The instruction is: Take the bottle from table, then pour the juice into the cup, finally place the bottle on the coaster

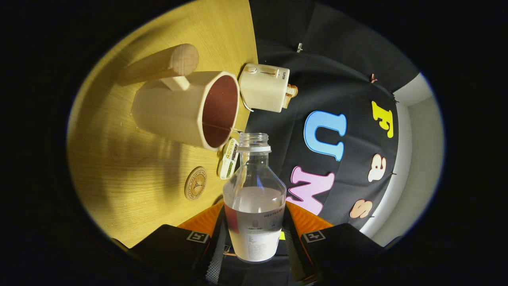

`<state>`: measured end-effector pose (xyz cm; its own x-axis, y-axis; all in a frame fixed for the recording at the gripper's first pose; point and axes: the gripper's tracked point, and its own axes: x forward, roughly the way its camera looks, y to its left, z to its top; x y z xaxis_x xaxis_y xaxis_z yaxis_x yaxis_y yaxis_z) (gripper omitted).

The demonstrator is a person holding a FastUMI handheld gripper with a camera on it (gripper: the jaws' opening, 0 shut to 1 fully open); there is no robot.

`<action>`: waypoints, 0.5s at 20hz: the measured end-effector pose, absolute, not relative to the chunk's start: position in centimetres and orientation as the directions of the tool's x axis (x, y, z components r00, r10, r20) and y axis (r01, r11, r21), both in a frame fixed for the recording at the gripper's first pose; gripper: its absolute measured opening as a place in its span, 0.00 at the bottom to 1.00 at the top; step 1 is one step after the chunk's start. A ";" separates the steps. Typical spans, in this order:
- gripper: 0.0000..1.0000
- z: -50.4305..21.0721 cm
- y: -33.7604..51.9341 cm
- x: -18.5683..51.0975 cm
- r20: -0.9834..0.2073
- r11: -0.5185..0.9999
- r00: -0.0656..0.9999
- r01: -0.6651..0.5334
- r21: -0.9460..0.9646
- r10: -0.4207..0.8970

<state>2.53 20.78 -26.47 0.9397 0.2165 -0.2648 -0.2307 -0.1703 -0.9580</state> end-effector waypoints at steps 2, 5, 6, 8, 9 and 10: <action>0.70 -26.3 20.8 2.4 -0.261 -0.181 0.939 -0.223 -0.958 0.224; 0.70 -26.4 20.8 2.3 -0.261 -0.195 0.937 -0.218 -0.956 0.232; 0.70 -26.2 20.8 2.4 -0.261 -0.197 0.936 -0.217 -0.956 0.235; 0.70 -26.0 20.9 2.3 -0.259 -0.205 0.935 -0.212 -0.956 0.242; 0.70 -26.1 20.9 2.1 -0.259 -0.209 0.934 -0.210 -0.955 0.246; 0.70 -26.1 20.9 2.0 -0.261 -0.213 0.933 -0.210 -0.954 0.248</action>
<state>1.97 20.92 -26.12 0.9330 0.2479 -0.2608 -0.2103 -0.2125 -0.9543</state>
